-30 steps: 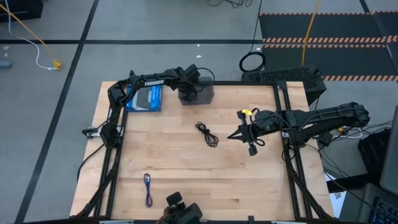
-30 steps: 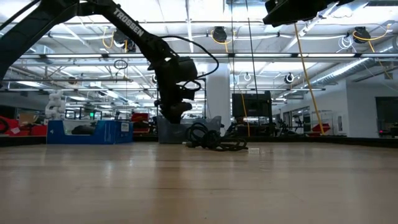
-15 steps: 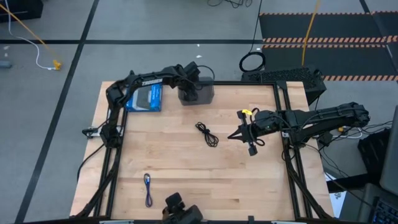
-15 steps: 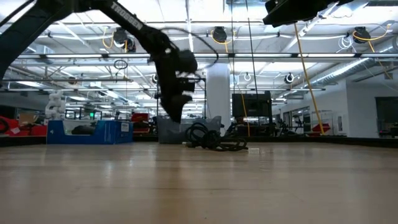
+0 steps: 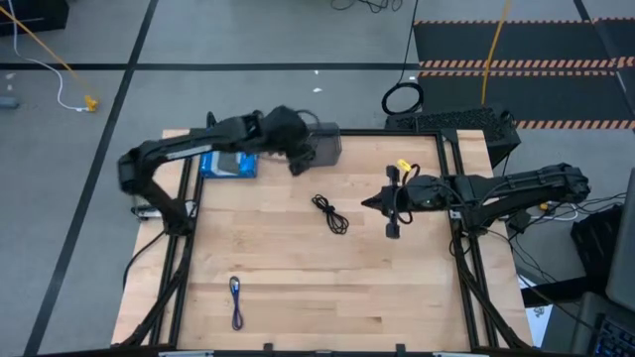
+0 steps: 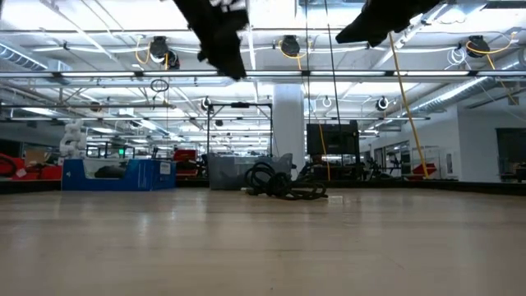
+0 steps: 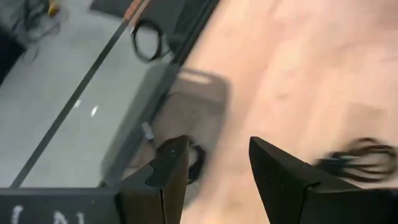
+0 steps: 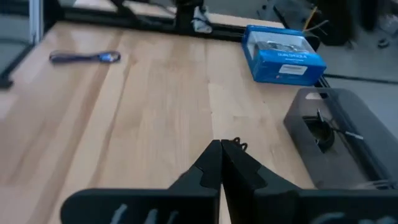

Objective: Pick and place USB-C Cables
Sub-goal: Put the black charger cable into the black bin

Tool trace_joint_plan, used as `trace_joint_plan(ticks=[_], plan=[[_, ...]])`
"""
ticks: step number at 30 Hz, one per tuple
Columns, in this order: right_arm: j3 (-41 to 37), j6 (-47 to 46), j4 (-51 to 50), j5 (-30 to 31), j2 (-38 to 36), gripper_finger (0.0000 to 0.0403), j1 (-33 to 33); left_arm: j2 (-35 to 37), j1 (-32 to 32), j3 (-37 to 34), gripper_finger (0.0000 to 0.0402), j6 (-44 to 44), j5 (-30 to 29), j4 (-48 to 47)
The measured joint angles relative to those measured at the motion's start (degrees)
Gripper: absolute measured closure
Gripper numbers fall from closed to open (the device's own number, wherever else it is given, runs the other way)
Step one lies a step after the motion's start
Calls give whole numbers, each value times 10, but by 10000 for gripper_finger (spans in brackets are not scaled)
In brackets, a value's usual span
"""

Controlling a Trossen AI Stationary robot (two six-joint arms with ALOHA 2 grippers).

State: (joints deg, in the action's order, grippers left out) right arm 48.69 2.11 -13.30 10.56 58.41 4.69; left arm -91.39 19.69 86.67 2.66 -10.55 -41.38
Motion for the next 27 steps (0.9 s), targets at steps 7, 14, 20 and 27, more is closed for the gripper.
trace_joint_plan(ticks=[7,14,20,27], plan=[[0,-58,25,-2,30,403,-26,118,-100,-163,229,-65,-37,98],[1,-89,35,-51,102,403,-47,184,-198,-299,229,-143,-112,192],[2,-125,69,-62,174,403,-67,183,-249,-342,229,-171,-127,234],[2,-214,75,-73,258,403,-100,178,-267,-349,229,-182,-131,261]])
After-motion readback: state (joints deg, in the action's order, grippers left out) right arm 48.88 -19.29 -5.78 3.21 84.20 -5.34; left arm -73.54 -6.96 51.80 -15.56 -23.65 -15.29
